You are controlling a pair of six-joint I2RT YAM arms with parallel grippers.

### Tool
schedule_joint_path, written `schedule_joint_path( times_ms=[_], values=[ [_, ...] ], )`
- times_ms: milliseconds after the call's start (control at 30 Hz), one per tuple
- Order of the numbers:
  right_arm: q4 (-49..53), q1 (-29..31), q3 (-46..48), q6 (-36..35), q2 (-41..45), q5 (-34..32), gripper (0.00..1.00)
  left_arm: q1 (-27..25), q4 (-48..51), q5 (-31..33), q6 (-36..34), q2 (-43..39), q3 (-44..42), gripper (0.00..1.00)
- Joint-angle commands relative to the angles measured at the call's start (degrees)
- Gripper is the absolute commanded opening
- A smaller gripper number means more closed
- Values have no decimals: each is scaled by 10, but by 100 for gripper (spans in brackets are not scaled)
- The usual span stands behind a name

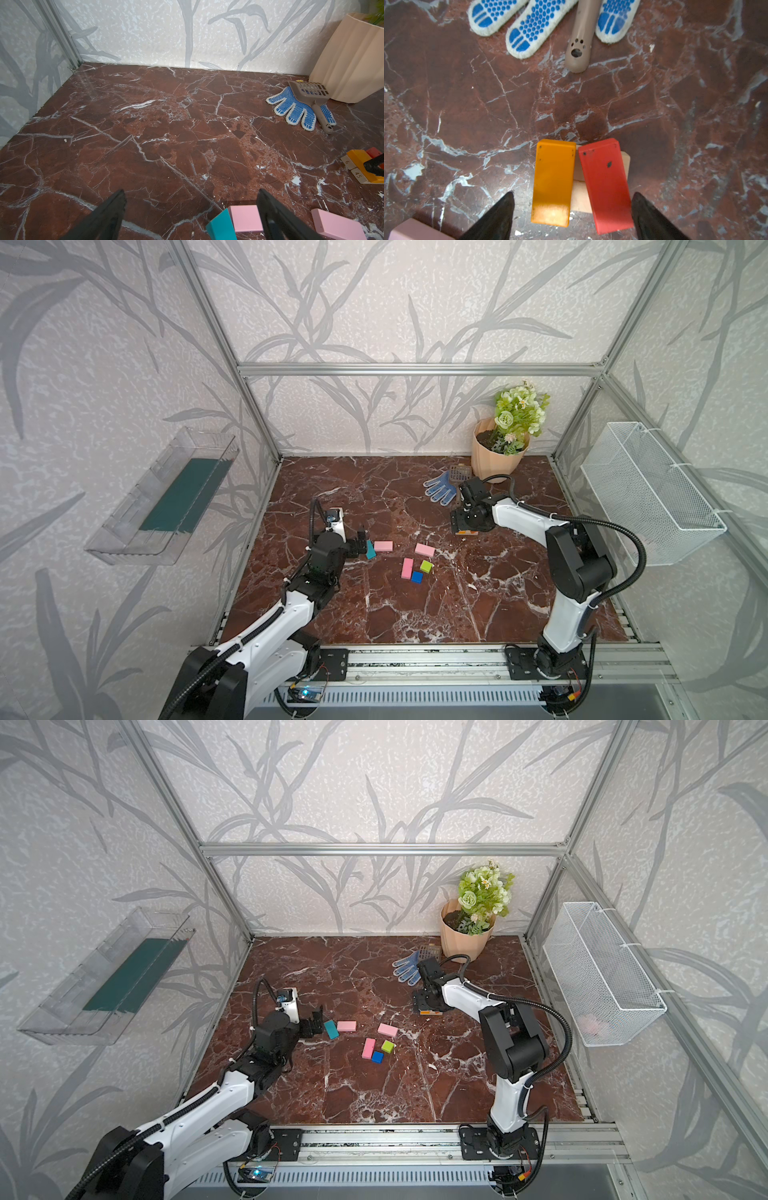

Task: Build the wood block tower
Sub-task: 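Lower the right gripper to push orange and red blocks together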

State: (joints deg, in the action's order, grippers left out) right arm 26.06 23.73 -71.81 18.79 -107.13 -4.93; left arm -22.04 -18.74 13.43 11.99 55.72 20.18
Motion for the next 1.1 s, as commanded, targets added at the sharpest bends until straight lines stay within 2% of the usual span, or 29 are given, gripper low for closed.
schedule_joint_path(
  times_ms=[0, 533, 867, 1067],
  values=[
    [14, 1, -16, -2, -9, 3, 84, -3, -9, 5, -7, -4, -6, 99],
    [30, 1, -34, -3, -35, -19, 81, -3, -9, 5, -8, -3, -5, 99],
    [40, 0, -44, -2, -47, -30, 70, -3, -9, 5, -8, -3, -6, 99],
    [41, 1, -46, 0, -48, -30, 67, -3, -9, 5, -8, -3, -5, 99]
  ],
)
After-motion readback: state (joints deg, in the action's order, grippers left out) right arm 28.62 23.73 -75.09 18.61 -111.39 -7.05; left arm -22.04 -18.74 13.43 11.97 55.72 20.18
